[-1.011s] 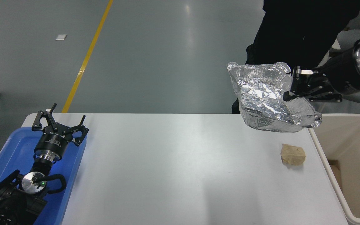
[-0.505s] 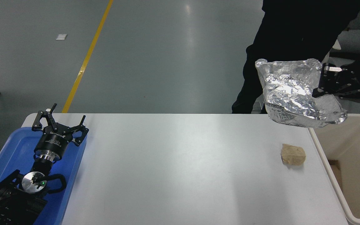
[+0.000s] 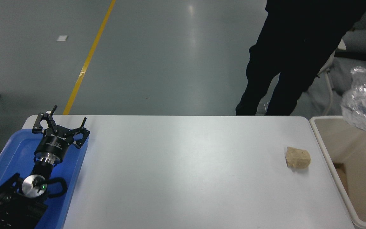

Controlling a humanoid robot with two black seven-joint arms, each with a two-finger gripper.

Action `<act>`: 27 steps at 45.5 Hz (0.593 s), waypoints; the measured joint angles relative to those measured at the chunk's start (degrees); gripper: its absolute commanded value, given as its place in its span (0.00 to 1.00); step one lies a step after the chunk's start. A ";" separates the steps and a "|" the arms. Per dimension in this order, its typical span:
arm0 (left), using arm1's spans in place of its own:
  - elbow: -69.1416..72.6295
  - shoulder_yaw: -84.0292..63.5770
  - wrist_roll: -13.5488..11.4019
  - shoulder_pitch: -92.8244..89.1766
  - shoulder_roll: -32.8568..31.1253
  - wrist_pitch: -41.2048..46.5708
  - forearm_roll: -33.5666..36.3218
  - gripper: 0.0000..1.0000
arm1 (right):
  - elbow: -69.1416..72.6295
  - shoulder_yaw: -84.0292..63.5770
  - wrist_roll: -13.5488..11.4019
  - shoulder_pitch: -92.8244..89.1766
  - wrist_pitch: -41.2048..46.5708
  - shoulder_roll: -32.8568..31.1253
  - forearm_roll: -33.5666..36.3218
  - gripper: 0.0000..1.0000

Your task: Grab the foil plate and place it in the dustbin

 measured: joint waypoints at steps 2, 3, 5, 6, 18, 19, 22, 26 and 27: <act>0.03 0.00 0.00 0.01 0.03 0.00 -0.01 0.99 | -1.61 1.46 0.06 -3.38 -0.60 -0.41 0.68 0.00; 0.01 0.00 0.00 0.00 0.01 0.00 -0.01 0.99 | -3.07 2.93 0.09 -5.92 -1.15 -0.62 1.24 0.00; 0.01 0.00 0.00 0.01 0.00 0.00 0.00 0.99 | -4.93 4.76 0.09 -9.49 -1.75 -0.95 1.87 0.00; 0.03 0.00 0.00 0.01 0.01 0.00 0.00 0.99 | -6.20 6.26 0.06 -12.08 -2.19 -1.11 2.25 0.00; 0.01 -0.02 0.00 0.01 0.01 0.00 -0.01 0.99 | -19.88 23.21 0.03 -35.85 -5.84 -1.09 4.90 0.00; 0.01 -0.03 0.00 0.01 0.00 0.00 0.00 0.99 | -21.09 24.80 0.02 -37.77 -6.03 -0.92 5.05 0.00; 0.01 -0.05 0.00 0.01 0.01 0.00 0.00 0.99 | -24.98 29.59 -0.06 -43.58 -6.52 -0.13 5.39 0.00; 0.01 -0.07 0.00 0.01 0.01 0.00 0.00 0.99 | -30.71 35.46 -0.08 -50.74 -7.01 1.67 5.49 0.00; 0.01 -0.07 0.00 0.01 0.01 0.00 0.00 0.99 | -31.82 36.47 -0.08 -52.07 -7.09 2.09 5.48 0.00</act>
